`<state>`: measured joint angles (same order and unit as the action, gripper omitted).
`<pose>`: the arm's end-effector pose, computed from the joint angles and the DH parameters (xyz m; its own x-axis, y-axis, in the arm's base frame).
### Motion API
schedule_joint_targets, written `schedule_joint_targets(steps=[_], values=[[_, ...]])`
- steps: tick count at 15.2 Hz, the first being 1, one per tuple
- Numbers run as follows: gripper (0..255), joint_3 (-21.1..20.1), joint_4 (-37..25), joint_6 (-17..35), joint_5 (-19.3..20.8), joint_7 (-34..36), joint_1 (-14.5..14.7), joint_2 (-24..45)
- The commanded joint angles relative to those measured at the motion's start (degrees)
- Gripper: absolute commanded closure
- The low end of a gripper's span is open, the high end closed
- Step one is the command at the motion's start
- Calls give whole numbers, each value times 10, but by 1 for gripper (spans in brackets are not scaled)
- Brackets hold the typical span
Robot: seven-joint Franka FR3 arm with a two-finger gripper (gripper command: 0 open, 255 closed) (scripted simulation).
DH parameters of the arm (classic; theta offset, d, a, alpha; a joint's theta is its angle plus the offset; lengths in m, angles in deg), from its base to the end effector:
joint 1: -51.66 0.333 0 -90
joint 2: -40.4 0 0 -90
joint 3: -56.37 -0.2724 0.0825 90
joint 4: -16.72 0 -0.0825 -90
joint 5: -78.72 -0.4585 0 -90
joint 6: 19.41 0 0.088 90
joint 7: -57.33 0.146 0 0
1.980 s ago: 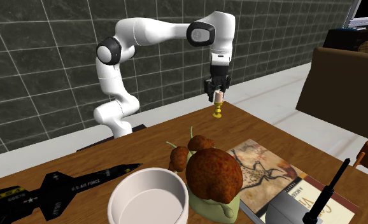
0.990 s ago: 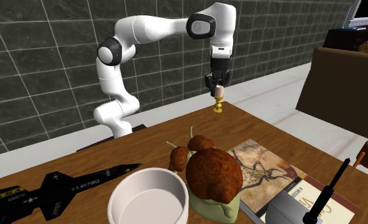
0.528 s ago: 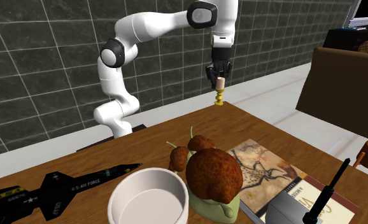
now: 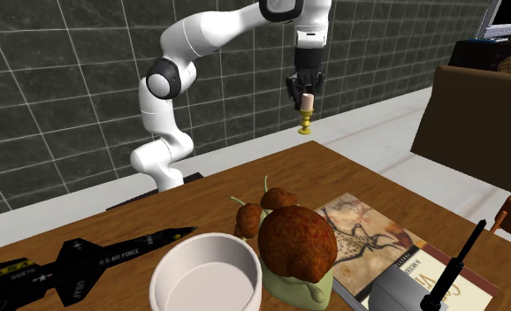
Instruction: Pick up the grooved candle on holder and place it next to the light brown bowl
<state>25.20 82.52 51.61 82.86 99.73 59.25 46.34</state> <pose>0.4884 0.3511 0.6786 0.9959 -0.0894 0.0113 -0.0895 -0.9959 0.0096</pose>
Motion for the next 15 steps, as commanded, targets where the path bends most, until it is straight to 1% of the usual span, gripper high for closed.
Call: schedule_joint_targets(steps=[1,5,7,8,9,10,12,13,15], values=[[255,-3,-39,-24,11,5,8,18],[255,-12,-140,-82,44,17,36,67],[255,-15,-211,-122,70,24,61,102],[255,-16,-260,-148,89,26,82,127],[255,-14,-287,-161,99,26,95,141],[255,-12,-235,-141,74,11,59,106],[255,-9,-169,-119,40,-22,2,57],[255,-4,-145,-112,26,-40,-21,37],[255,13,-107,-103,3,-77,-56,2]])
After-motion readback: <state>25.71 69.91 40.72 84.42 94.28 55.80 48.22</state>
